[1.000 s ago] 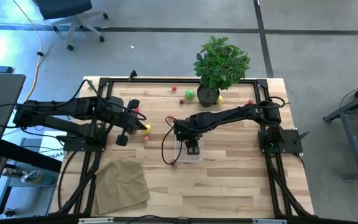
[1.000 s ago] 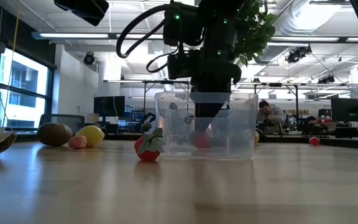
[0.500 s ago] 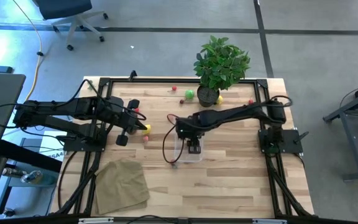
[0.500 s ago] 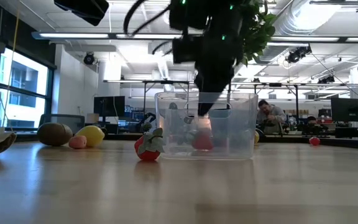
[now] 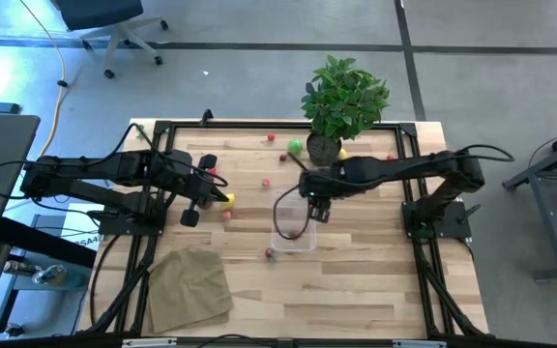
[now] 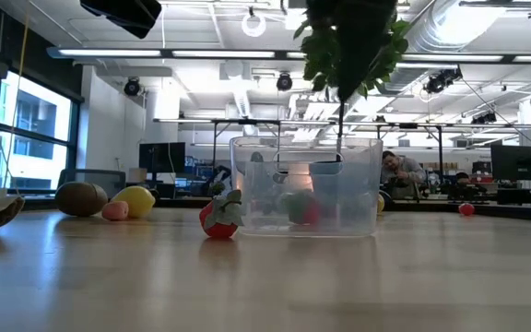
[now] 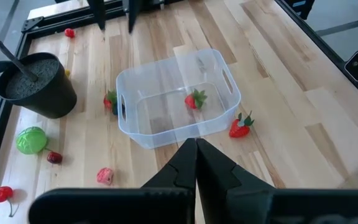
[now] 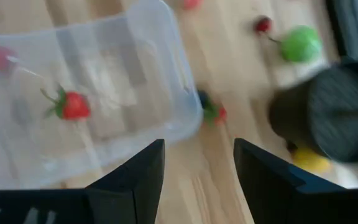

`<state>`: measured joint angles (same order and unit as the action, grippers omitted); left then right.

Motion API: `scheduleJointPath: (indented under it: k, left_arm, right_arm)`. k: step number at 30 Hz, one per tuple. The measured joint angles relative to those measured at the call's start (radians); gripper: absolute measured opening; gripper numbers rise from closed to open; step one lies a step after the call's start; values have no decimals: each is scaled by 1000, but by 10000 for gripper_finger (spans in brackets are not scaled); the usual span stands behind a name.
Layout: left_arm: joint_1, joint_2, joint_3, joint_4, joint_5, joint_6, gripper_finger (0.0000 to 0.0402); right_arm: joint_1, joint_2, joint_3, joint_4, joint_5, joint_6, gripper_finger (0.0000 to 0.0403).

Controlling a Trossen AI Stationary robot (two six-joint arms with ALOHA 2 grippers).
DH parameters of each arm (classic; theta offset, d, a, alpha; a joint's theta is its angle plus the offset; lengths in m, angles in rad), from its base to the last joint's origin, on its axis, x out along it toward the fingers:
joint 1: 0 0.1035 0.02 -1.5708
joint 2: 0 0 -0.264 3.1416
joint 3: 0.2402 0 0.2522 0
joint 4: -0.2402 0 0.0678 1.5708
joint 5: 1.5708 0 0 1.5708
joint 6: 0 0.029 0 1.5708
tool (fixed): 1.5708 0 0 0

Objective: Pick and placing Produce into tupperware
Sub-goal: Put the red cherry into the transparent container

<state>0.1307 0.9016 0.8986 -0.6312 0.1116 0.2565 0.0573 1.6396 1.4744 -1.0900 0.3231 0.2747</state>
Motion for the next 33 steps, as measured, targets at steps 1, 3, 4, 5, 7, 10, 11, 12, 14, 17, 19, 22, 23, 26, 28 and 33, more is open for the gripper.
scheduleJointPath:
  k: [1,3,4,5,7,10,11,12,14,17,19,22,23,26,28,33]
  left_arm:
    - [0,0,0,0,0,0,1]
    - [0,0,0,0,0,0,1]
    - [0,0,0,0,0,0,1]
    - [0,0,0,0,0,0,1]
    - [0,0,0,0,0,0,1]
    - [0,0,0,0,0,0,1]
    - [0,0,0,0,0,0,1]
    - [0,0,0,0,0,0,1]
    - [0,0,0,0,0,0,1]
    - [0,0,0,0,0,0,1]
    - [0,0,0,0,0,0,1]
    - [0,0,0,0,0,0,1]
    - [0,0,0,0,0,0,1]
    - [0,0,0,0,0,0,1]
    - [0,0,0,0,0,0,1]
    - [0,0,0,0,0,0,1]
  right_arm:
    - [11,-16,-11,-19,24,24,185]
    - [35,-58,-58,-27,61,82,185]
    - [46,-82,-90,-25,69,118,185]
    - [55,-109,-127,-22,70,160,185]
    - [71,-168,-216,-21,63,252,185]
    - [97,-272,-373,-6,47,414,185]
    - [106,-310,-424,5,42,475,185]
    - [113,-344,-470,13,32,543,185]
    - [114,-405,-551,17,3,690,185]
    - [92,-471,-635,15,13,895,185]
    - [65,-498,-669,16,41,982,185]
    - [1,-513,-701,-8,92,1039,185]
    - [-27,-516,-710,-12,106,1055,185]
    - [-129,-516,-726,-12,145,1088,185]
    - [-208,-513,-727,-10,163,1088,185]
    - [-406,-513,-727,-6,190,1053,185]
